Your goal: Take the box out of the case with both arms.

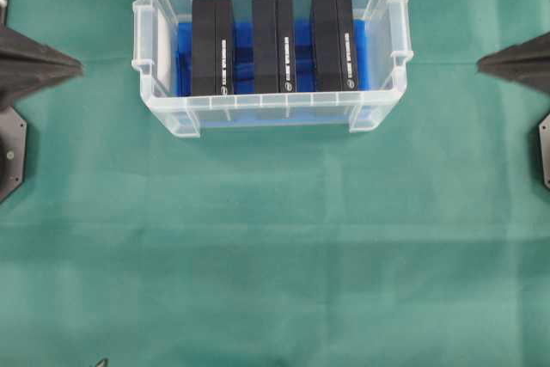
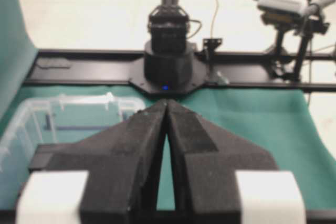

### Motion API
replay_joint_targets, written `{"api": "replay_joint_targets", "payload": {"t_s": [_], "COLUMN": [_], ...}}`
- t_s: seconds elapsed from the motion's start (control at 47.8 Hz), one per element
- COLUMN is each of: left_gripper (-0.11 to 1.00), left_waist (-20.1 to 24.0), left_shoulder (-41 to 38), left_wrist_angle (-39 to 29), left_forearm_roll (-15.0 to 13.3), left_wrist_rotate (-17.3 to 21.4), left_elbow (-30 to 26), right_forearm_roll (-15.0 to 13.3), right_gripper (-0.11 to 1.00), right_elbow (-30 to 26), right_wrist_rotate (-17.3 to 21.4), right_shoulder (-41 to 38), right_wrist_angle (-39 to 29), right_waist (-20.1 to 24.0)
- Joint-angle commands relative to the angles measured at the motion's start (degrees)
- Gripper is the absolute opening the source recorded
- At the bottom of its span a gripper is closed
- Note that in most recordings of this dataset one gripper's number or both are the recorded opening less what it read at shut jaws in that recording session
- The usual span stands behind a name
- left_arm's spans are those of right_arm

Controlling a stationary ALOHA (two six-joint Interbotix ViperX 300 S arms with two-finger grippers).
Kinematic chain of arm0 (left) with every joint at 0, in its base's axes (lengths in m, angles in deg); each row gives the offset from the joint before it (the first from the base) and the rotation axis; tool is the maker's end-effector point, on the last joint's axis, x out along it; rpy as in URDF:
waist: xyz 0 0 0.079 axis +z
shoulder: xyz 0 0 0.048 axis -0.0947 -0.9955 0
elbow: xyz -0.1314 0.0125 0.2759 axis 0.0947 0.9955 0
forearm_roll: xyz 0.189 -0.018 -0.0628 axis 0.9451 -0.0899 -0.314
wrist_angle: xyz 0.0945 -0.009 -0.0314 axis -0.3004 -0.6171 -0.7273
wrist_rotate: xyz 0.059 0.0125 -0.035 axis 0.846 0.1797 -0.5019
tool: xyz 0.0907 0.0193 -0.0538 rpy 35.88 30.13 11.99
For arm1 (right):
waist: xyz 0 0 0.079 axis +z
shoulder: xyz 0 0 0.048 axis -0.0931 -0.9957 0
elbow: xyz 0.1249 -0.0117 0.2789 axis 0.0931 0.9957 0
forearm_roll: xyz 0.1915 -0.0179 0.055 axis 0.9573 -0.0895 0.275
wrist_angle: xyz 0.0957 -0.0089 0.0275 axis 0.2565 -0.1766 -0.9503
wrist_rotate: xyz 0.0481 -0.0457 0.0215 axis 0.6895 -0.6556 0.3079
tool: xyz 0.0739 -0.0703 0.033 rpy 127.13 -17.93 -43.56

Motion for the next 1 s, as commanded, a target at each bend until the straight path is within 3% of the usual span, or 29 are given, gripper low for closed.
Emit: {"api": "replay_joint_targets", "payload": {"t_s": [0.0, 0.126, 0.23, 0.419, 0.586, 0.712, 0.816, 0.984], "left_gripper": [0.0, 0.0, 0.0, 0.0, 0.0, 0.0, 0.0, 0.0], "left_waist": [0.0, -0.09, -0.09, -0.09, -0.09, -0.44, -0.53, -0.62], "left_shoulder": [-1.41, -2.72, -3.52, -4.48, -5.89, -7.03, -8.53, -11.6], "left_wrist_angle": [-7.29, -13.45, -14.33, -15.73, -20.57, -27.95, -37.97, -54.14], "left_forearm_roll": [0.26, 0.26, 0.26, 0.26, 0.26, 0.26, 0.26, 0.26], "left_wrist_rotate": [0.0, 0.0, 0.0, -1.23, -4.04, -4.83, -5.36, -10.11], "left_elbow": [-7.73, -14.06, -17.14, -18.11, -18.81, -20.04, -21.8, -25.14], "right_forearm_roll": [0.0, 0.0, 0.0, 0.0, 0.0, -0.18, -0.18, -0.18], "right_gripper": [0.0, 0.0, 0.0, 0.0, 0.0, 0.0, 0.0, 0.0], "right_elbow": [-6.06, -13.1, -17.4, -18.28, -18.72, -19.42, -19.86, -21.27], "right_wrist_rotate": [0.18, 0.26, 0.26, 0.44, 3.25, 6.59, 8.79, 11.87], "right_shoulder": [-1.14, -3.08, -4.92, -5.45, -5.45, -5.63, -6.15, -8.35], "right_wrist_angle": [-3.96, -9.67, -13.8, -16.88, -22.5, -33.66, -44.91, -61.87], "right_waist": [0.0, 0.0, -0.09, -0.09, 0.0, 0.0, 0.0, 0.0]}}
